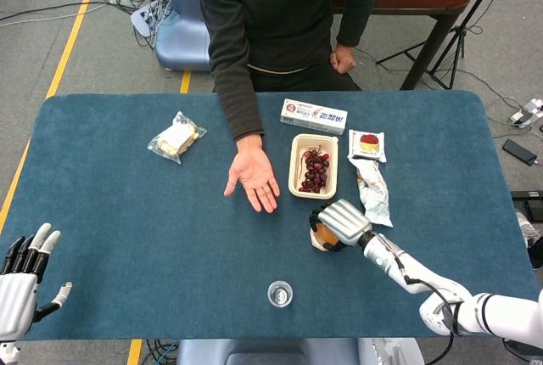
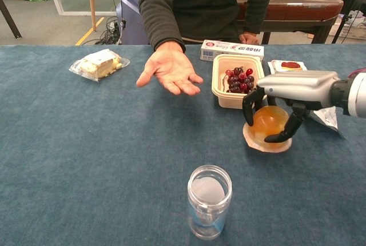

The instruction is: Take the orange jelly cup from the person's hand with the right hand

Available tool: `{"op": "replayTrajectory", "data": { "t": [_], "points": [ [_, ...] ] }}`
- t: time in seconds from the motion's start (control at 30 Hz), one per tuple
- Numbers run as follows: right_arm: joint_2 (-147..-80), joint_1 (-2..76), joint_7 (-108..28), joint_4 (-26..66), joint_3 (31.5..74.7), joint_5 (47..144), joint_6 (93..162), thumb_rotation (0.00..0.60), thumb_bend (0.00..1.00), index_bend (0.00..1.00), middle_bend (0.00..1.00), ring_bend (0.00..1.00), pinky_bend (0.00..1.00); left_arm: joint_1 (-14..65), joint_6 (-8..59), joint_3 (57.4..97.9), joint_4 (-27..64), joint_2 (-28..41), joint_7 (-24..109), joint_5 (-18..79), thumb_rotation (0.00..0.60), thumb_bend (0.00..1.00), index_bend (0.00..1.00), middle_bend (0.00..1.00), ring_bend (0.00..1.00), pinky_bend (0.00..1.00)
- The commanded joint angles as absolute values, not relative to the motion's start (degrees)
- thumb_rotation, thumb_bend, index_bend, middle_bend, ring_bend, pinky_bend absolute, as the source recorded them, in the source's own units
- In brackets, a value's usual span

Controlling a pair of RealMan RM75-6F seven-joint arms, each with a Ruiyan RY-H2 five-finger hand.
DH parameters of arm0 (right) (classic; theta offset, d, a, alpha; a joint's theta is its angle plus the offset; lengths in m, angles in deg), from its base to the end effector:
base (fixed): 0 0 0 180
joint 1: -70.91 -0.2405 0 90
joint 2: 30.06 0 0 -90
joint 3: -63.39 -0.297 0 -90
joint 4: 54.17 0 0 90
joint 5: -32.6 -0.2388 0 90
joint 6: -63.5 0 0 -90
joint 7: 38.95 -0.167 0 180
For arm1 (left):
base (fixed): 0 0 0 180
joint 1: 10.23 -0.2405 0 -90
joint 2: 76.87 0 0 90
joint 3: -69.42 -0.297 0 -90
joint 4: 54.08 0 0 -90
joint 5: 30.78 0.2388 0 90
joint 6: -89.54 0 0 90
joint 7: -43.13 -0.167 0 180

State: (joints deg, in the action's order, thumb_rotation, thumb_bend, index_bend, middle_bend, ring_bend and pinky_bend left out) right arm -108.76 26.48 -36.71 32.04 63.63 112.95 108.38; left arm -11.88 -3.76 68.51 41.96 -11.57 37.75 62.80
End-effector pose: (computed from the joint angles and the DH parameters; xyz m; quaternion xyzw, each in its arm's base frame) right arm -0.2078 -0.3643 -0.0415 0.8353 -0.3611 0.2903 0.2960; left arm -0.3389 0.1531 0.1418 -0.5948 -0.3690 -0.4018 0.5905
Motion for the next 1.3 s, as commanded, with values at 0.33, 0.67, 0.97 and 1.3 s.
{"op": "replayTrajectory", "data": {
  "t": [0.33, 0.67, 0.97, 1.3],
  "points": [
    [-108.1, 27.5, -39.5, 31.1, 64.6, 115.6, 109.2, 0.6, 0.51, 0.13, 0.13, 0.02, 0.24, -11.7, -3.3, 68.6, 41.8, -11.3, 37.7, 62.7, 0.6, 0.3, 0.05, 0.0, 0.0, 0.0],
    [-98.9, 34.7, -36.1, 39.1, 64.7, 118.8, 123.1, 0.6, 0.51, 0.13, 0.13, 0.02, 0.24, -11.4, -3.2, 69.0, 41.5, -11.5, 38.1, 62.1, 0.6, 0.3, 0.05, 0.0, 0.0, 0.0],
    [-92.8, 47.7, -28.7, 43.7, 67.1, 117.4, 139.5, 0.6, 0.51, 0.13, 0.14, 0.02, 0.24, -10.4, -1.4, 69.3, 40.8, -10.6, 38.0, 61.6, 0.6, 0.3, 0.05, 0.0, 0.0, 0.0],
    [-90.5, 59.7, -32.2, 42.5, 68.7, 118.4, 152.7, 0.6, 0.51, 0.13, 0.15, 0.02, 0.24, -9.1, 0.2, 69.5, 41.7, -9.7, 36.5, 61.8, 0.6, 0.3, 0.05, 0.0, 0.0, 0.0]
  ]
}}
